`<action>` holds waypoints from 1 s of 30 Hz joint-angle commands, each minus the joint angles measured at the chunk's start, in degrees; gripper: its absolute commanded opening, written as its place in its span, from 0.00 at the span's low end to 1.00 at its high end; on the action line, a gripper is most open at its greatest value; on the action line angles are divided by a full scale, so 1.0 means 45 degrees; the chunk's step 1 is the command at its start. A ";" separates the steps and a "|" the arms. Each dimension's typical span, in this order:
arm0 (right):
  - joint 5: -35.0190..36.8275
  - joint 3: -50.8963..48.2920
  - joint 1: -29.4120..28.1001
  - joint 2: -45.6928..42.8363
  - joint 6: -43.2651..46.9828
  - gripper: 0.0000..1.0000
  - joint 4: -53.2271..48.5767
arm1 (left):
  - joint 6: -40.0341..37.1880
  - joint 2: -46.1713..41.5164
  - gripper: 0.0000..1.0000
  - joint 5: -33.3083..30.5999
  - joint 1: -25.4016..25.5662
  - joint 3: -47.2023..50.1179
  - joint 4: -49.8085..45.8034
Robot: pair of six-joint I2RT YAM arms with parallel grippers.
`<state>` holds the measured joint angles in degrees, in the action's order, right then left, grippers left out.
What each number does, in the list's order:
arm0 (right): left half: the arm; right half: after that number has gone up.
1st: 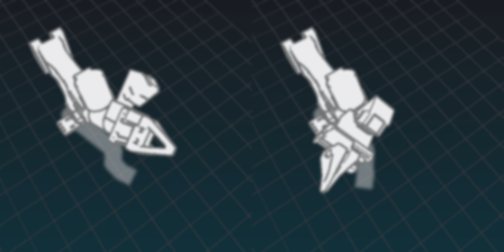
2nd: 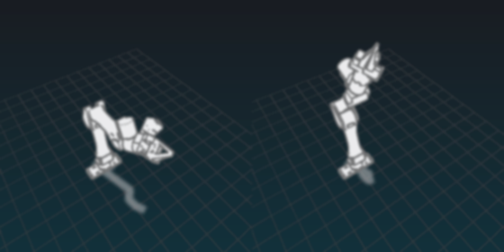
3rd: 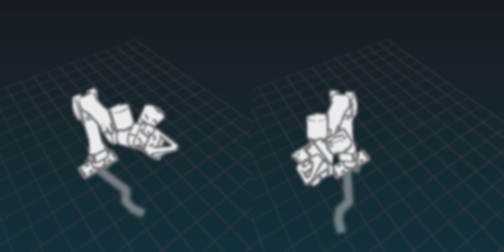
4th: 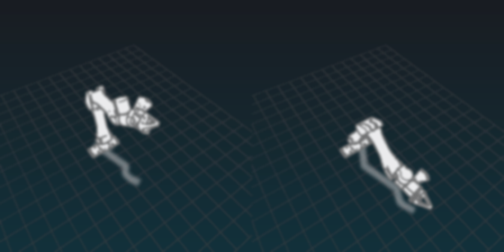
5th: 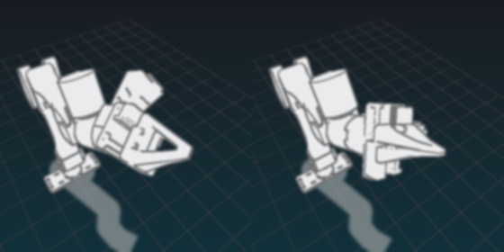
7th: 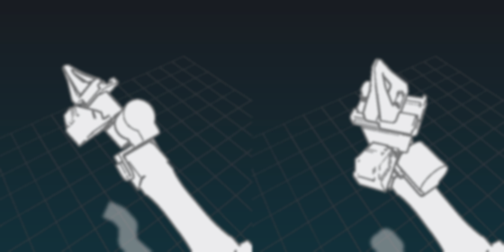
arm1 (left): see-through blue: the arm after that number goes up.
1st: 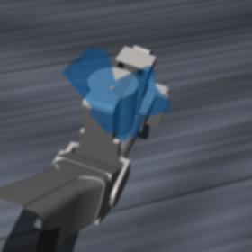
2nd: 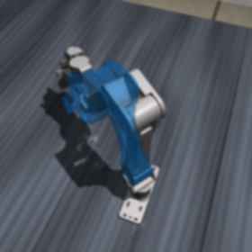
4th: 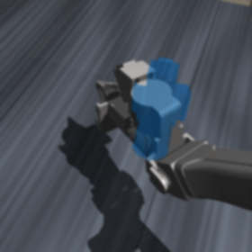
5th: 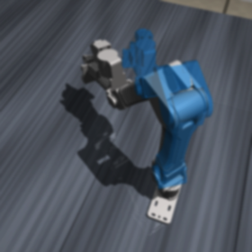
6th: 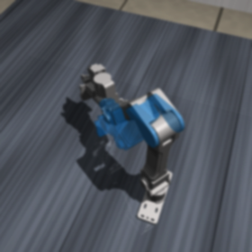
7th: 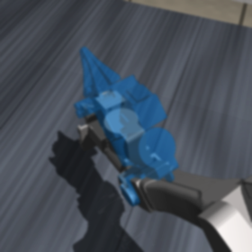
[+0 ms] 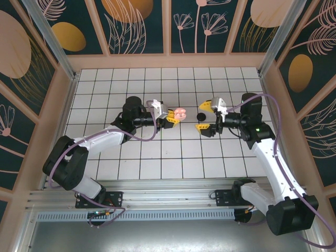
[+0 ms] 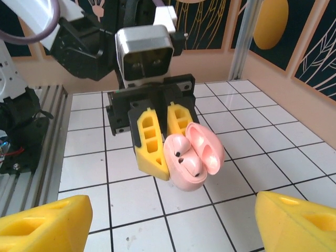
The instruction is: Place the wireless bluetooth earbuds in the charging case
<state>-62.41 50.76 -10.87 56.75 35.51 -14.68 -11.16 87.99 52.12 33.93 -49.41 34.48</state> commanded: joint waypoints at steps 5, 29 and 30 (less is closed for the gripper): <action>0.1053 -0.0068 -0.0844 0.0604 0.1177 0.82 -0.0155 | -0.0512 -0.0451 0.03 0.0517 0.0278 -0.0421 -0.0136; 0.0067 0.0686 -0.1920 0.1784 0.2200 0.70 0.0156 | -0.0490 -0.0472 0.03 0.0064 0.0525 -0.0290 -0.0260; -0.0078 0.0478 -0.1800 0.1519 0.2190 0.69 0.0346 | -0.0428 -0.0418 0.03 0.0042 0.0530 -0.0309 -0.0279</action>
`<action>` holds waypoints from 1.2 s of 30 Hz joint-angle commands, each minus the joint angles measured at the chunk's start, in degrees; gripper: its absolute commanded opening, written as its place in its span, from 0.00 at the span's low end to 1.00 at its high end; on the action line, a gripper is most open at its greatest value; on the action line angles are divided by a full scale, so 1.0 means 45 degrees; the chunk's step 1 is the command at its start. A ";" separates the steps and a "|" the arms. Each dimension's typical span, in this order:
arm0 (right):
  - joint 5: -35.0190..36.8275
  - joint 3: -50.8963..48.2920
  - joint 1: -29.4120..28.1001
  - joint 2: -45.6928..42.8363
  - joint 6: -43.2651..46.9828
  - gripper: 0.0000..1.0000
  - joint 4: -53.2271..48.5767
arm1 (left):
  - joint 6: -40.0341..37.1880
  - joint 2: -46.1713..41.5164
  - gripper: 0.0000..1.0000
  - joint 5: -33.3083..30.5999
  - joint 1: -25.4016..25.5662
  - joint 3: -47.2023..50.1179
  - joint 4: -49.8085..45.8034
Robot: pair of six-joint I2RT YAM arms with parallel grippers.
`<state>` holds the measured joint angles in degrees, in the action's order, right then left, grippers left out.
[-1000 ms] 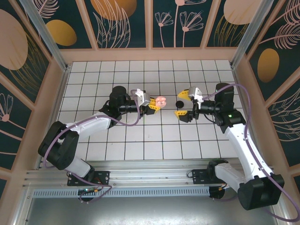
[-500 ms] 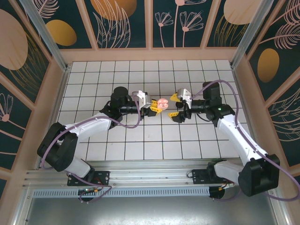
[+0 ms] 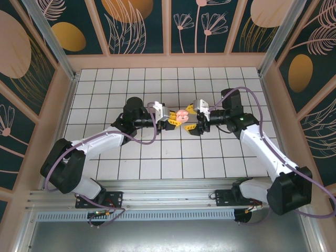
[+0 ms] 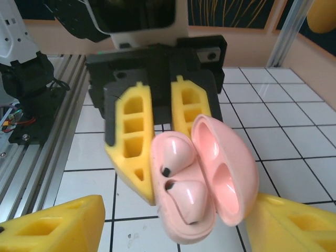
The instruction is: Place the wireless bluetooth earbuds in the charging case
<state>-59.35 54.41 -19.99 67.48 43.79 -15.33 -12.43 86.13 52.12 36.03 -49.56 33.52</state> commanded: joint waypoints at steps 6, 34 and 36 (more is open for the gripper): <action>-0.1311 -0.1146 0.0996 -0.1866 -0.0088 0.65 0.0958 | 0.0188 0.0248 0.03 -0.0271 0.0073 -0.0372 -0.0180; -0.1015 -0.0918 0.0741 -0.0622 -0.1858 0.69 0.2543 | 0.2570 0.0763 0.02 0.0855 0.0165 -0.0608 0.0093; -0.0940 -0.0741 0.0552 -0.0375 -0.1649 0.69 0.2401 | 0.2526 0.0735 0.02 0.0879 0.0167 -0.0635 0.0105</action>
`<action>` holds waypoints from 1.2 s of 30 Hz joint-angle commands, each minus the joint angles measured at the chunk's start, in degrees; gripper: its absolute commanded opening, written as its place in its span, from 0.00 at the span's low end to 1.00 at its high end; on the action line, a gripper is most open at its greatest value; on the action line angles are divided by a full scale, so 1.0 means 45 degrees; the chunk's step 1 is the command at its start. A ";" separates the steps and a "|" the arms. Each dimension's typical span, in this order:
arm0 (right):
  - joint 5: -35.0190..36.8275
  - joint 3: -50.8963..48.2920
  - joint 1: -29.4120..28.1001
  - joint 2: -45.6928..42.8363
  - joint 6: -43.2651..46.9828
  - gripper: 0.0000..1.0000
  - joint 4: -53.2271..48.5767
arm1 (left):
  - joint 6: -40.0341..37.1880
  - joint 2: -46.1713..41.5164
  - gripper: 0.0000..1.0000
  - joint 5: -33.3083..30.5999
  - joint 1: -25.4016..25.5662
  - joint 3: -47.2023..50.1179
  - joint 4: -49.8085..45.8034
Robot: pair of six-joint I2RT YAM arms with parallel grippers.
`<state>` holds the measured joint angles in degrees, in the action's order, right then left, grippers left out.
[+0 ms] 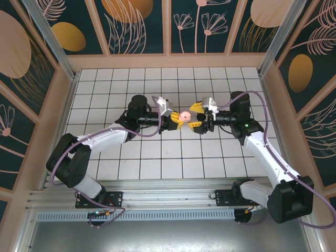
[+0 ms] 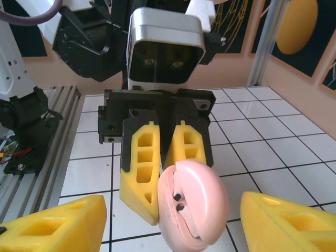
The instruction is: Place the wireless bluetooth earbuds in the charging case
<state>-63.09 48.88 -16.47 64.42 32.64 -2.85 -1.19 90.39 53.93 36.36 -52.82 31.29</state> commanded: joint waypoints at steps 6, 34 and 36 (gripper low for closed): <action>0.0036 0.0701 -0.0672 0.0493 0.1875 0.64 -0.1233 | 0.0041 -0.0204 0.02 0.0386 0.0102 -0.0001 0.0640; 0.6691 -0.3260 0.1404 -0.3306 -0.9464 0.56 0.3269 | 0.7536 0.3001 0.00 -0.2335 0.0087 -0.2565 -0.1649; 0.7831 -0.3229 0.1426 -0.3391 -1.0686 0.55 0.2593 | 0.8585 0.3535 0.00 -0.2487 0.0086 -0.2911 -0.1722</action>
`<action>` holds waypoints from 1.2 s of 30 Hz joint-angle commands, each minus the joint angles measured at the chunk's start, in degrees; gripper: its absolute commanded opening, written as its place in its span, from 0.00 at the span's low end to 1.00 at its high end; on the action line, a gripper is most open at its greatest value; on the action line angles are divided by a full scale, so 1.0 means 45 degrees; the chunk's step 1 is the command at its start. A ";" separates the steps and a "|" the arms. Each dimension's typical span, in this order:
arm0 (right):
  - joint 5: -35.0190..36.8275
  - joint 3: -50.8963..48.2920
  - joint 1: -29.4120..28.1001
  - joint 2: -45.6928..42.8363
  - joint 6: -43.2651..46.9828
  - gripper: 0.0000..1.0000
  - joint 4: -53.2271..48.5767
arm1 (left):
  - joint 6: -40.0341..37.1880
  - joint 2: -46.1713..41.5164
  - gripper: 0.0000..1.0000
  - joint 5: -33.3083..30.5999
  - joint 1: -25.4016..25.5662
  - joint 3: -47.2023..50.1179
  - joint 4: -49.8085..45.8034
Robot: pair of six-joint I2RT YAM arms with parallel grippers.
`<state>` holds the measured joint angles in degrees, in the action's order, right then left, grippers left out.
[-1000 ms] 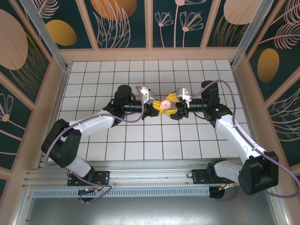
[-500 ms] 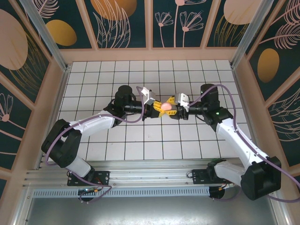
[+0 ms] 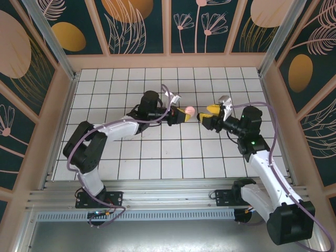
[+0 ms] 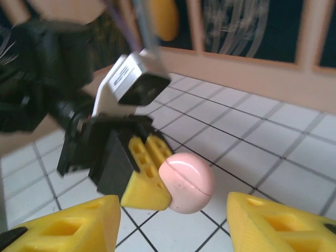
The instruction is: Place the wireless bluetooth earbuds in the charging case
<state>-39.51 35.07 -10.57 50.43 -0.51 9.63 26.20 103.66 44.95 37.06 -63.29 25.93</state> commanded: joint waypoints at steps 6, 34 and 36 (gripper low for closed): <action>0.3553 -0.0243 0.0108 -0.0525 -0.4941 0.55 -0.0986 | 0.3605 0.1804 0.01 -0.1360 -0.0063 -0.1834 -0.2274; 0.3740 0.0410 -0.0096 -0.0476 -0.5512 0.50 -0.2138 | 0.4223 0.5524 0.06 -0.2844 0.0163 -0.5398 -0.5853; 0.3757 0.0420 -0.0126 -0.0466 -0.5491 0.50 -0.2158 | 0.4196 0.5663 0.07 -0.2925 0.0157 -0.5545 -0.6021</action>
<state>-23.57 34.79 -10.61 48.49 -25.87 0.14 44.91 127.96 32.45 37.43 -86.21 1.19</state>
